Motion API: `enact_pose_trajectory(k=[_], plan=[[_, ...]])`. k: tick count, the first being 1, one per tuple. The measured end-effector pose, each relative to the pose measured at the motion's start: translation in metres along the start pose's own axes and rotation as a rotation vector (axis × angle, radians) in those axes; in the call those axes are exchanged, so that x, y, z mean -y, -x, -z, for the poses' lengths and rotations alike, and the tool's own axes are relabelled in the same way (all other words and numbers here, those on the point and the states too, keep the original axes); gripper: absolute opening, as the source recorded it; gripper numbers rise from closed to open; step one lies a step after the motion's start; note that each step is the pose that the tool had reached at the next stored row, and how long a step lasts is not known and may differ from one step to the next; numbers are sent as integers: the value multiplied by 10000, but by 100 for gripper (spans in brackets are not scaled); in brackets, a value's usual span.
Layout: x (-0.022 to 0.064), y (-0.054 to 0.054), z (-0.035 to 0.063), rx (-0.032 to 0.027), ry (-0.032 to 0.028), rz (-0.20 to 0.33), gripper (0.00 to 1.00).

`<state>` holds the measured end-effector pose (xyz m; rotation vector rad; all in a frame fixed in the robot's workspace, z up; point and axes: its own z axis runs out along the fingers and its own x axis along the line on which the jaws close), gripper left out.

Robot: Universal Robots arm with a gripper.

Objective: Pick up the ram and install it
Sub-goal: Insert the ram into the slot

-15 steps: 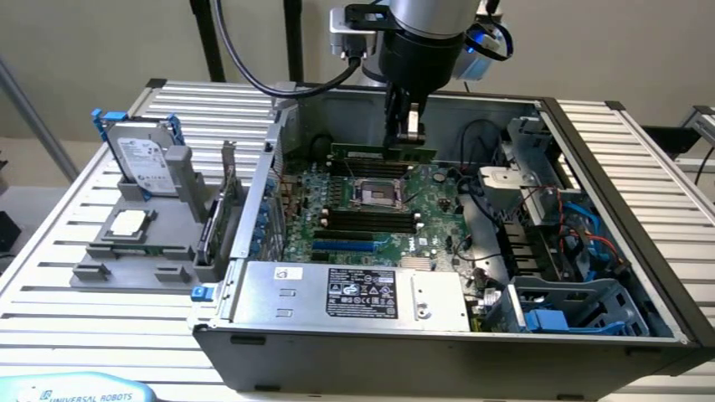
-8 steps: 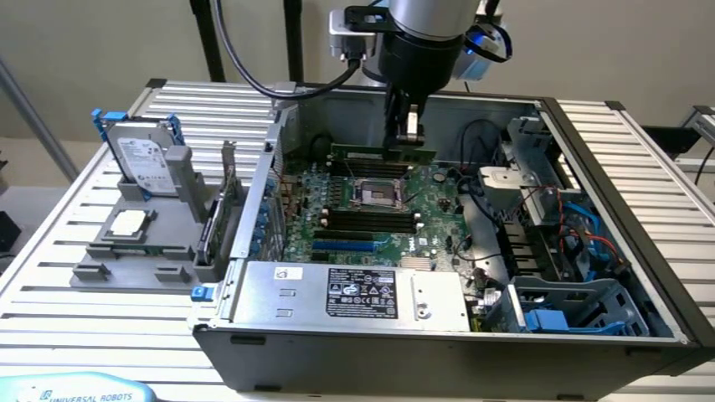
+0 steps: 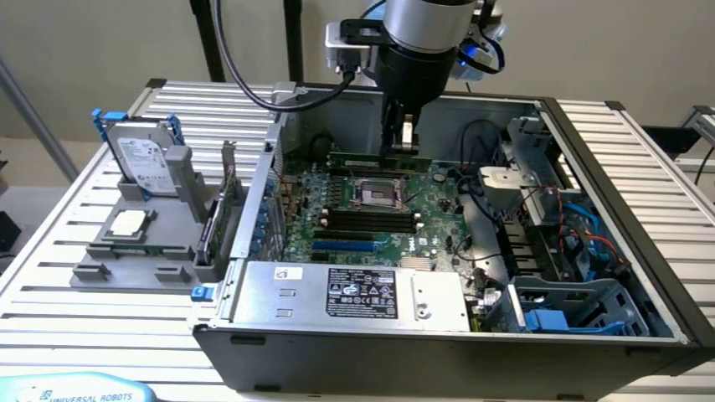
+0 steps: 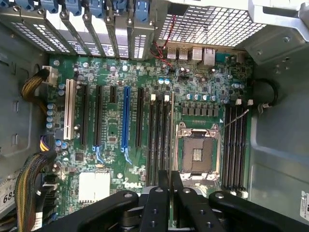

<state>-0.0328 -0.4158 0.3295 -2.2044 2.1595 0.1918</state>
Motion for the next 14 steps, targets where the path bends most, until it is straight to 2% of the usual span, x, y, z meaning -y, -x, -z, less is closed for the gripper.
enact_pose_trajectory(k=[1, 4, 6, 8, 14], plan=[[-1, -2, -23, -91, -9, -3, 13], [-1, -6, -55, -269, -26, -10, 13], [-1, -6, -82, -357, -33, -15, 13], [-1, 1, -118, -387, -34, -15, 13], [2, 72, -238, -409, -42, -16, 13]])
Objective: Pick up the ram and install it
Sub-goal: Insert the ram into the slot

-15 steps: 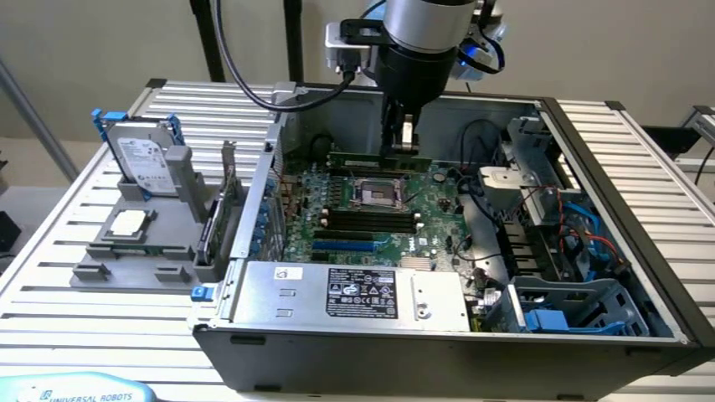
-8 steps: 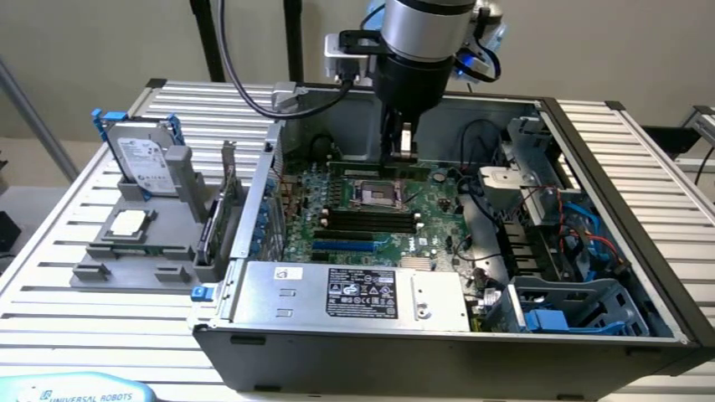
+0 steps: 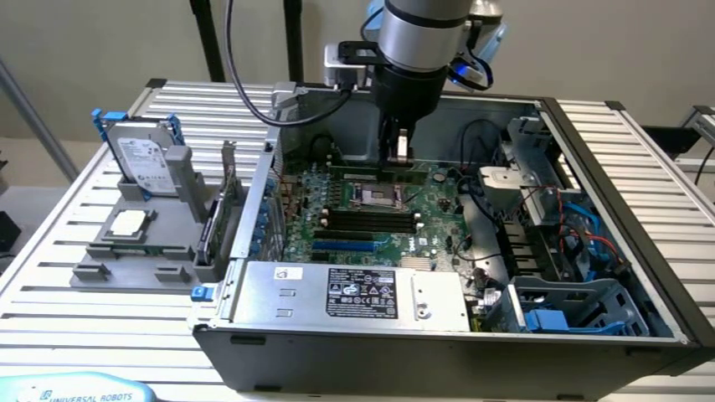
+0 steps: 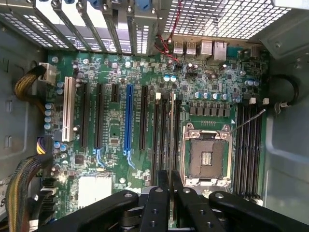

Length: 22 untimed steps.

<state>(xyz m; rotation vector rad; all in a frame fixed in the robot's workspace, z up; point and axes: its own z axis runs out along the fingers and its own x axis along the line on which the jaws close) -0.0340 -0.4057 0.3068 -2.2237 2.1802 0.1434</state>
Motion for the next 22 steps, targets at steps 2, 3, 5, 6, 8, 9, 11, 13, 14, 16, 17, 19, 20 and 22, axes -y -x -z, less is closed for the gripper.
enact_pose_trajectory(k=[2, 3, 5, 6, 8, 9, 11, 13, 14, 16, 17, 19, 20, 22], plan=[[2, 31, -34, -46, -10, -1, 13], [3, 43, -47, -89, -17, -3, 13], [5, 60, -70, -199, -42, -5, 13], [5, 67, -81, -252, -55, -7, 13], [6, 78, -100, -377, -87, -10, 13], [7, 82, -110, -448, -103, -12, 13], [8, 84, -137, -527, -125, -15, 13], [11, 82, -171, -569, -131, -14, 13], [11, 80, -189, -581, -134, -15, 13], [13, 78, -225, -595, -137, -16, 13], [13, 76, -243, -601, -138, -17, 13], [15, 73, -280, -613, -139, -18, 13], [16, 71, -298, -618, -140, -18, 13], [18, 69, -334, -629, -141, -20, 13]])
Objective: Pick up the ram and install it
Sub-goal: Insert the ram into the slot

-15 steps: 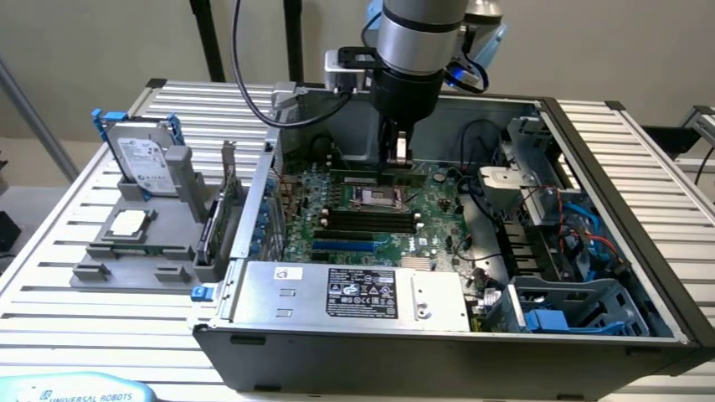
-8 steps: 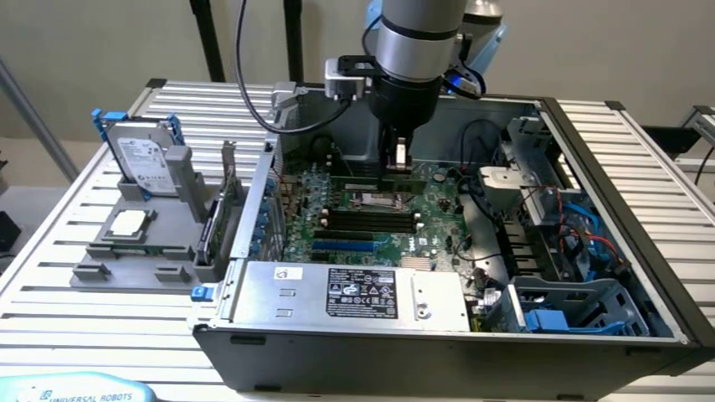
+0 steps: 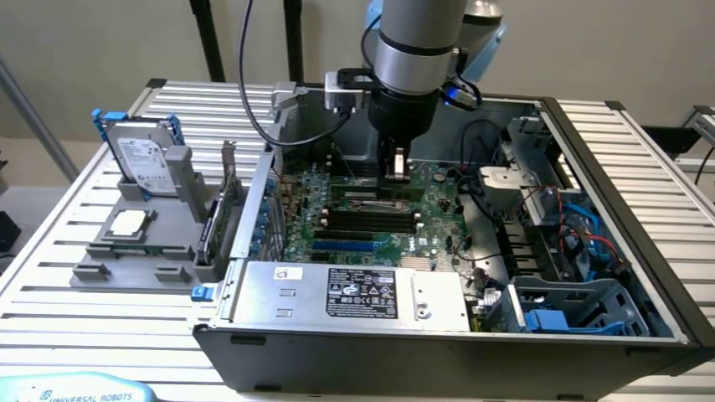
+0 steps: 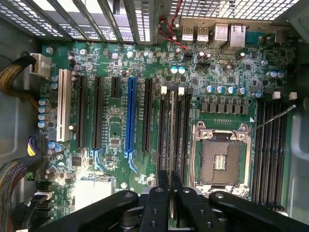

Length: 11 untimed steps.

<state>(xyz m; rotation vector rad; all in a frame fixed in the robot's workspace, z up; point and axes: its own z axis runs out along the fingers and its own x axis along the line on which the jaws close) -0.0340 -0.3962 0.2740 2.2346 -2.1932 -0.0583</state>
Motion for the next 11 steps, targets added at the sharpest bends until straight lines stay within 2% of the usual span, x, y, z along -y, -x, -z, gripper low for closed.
enact_pose_trajectory(k=[11], plan=[[7, -4, -200, -85, -2, -19, 13]])
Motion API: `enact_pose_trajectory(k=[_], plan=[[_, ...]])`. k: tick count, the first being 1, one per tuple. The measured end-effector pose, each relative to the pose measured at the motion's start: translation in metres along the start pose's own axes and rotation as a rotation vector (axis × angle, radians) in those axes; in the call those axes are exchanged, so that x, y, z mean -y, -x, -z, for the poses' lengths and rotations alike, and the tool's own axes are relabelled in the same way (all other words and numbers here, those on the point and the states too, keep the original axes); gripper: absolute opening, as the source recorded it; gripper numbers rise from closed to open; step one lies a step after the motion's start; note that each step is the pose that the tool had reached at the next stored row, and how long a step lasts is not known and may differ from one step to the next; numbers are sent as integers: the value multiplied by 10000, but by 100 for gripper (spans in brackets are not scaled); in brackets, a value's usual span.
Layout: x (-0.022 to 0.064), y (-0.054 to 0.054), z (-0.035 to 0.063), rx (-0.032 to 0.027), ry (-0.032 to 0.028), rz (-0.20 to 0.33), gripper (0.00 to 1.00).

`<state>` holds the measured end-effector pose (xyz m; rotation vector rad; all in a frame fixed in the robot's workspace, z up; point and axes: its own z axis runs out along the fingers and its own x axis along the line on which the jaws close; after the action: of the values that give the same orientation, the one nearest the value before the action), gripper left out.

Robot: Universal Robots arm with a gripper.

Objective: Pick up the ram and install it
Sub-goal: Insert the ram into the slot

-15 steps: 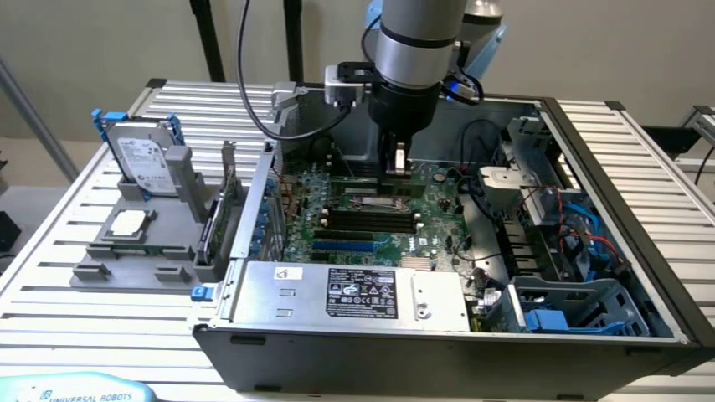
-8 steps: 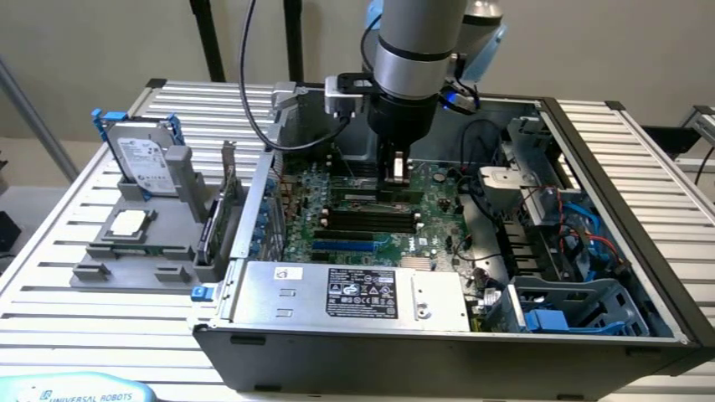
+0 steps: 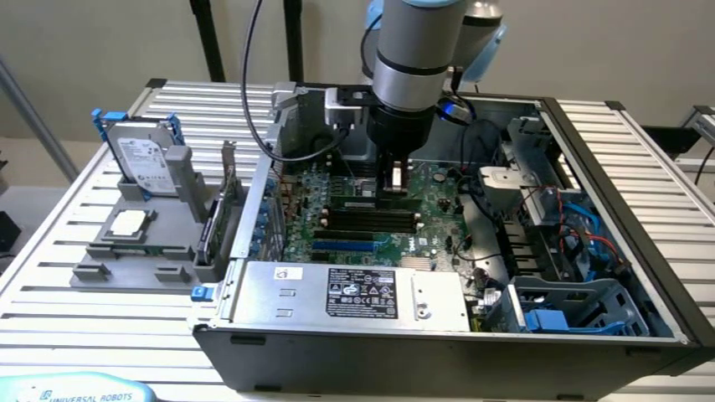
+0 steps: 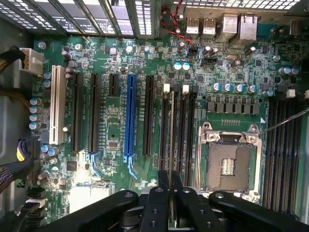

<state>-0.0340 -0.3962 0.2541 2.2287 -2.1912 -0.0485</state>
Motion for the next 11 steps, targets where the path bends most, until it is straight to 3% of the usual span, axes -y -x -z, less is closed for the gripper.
enact_pose_trajectory(k=[6, 11], plan=[[4, -1, -109, -62, 1, -10, 13], [7, -1, -157, -152, 3, -44, 13]])
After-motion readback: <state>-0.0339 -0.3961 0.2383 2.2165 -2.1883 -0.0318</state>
